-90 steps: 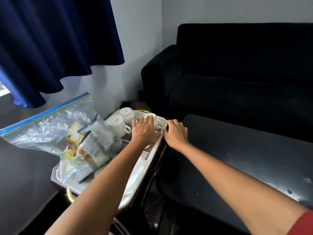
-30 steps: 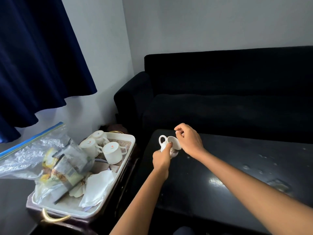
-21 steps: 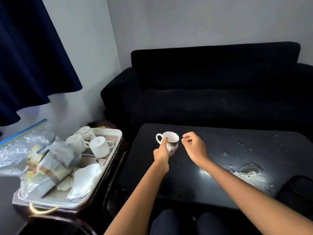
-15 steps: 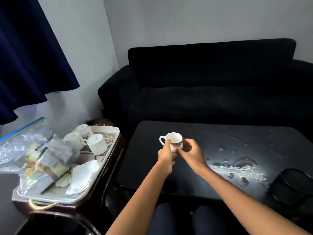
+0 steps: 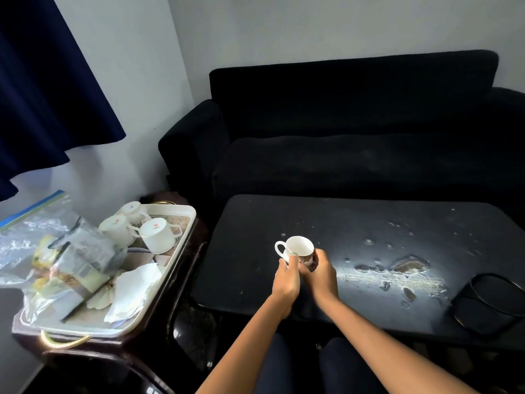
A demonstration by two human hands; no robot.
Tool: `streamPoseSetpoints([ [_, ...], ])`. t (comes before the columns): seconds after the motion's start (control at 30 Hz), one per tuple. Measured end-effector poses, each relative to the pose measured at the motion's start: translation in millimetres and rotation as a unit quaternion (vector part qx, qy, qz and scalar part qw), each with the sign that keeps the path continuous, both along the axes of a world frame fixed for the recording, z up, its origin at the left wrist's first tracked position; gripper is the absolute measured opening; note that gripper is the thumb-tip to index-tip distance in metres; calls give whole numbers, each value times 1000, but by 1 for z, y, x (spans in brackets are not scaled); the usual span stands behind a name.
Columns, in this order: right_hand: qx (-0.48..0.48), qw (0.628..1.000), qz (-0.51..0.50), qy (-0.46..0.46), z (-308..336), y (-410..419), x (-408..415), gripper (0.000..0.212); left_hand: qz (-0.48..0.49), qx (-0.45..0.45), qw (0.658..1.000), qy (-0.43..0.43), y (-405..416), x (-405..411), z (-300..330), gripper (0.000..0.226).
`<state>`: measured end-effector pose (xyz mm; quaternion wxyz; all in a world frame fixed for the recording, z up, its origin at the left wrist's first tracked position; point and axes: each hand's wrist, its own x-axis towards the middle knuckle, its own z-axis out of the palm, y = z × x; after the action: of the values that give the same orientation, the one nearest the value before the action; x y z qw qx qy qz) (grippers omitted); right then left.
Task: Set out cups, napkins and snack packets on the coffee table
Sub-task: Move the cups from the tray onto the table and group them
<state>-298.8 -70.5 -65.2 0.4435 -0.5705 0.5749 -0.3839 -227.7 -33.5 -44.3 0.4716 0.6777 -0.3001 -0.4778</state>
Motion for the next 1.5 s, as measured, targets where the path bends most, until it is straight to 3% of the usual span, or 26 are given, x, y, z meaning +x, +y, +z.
streamPoseSetpoints([
  [0.27, 26, 1000, -14, 8, -26, -6, 13, 28, 0, -19, 1000, -20, -4, 3, -28, 29],
  [0.47, 27, 999, -34, 16, -40, -18, 24, 22, -37, -19, 982, -184, -17, 17, -53, 31],
  [0.63, 8, 999, -40, -3, -48, -26, 32, 24, -82, 9, 956, -281, -25, 28, -69, 58],
  [0.73, -21, 999, -34, 25, -54, -30, 34, 30, -101, 5, 944, -314, -28, 32, -77, 63],
  [1.0, -86, 990, -28, 104, -66, -46, 35, 49, -85, 18, 937, -338, -40, 32, -90, 61],
  [1.23, -110, 983, -32, 140, -75, -50, 35, 48, -77, 28, 938, -336, -42, 30, -94, 61],
  [1.5, -51, 985, 10, 167, -75, -40, 25, 72, -105, 39, 939, -324, -37, 34, -91, 62],
])
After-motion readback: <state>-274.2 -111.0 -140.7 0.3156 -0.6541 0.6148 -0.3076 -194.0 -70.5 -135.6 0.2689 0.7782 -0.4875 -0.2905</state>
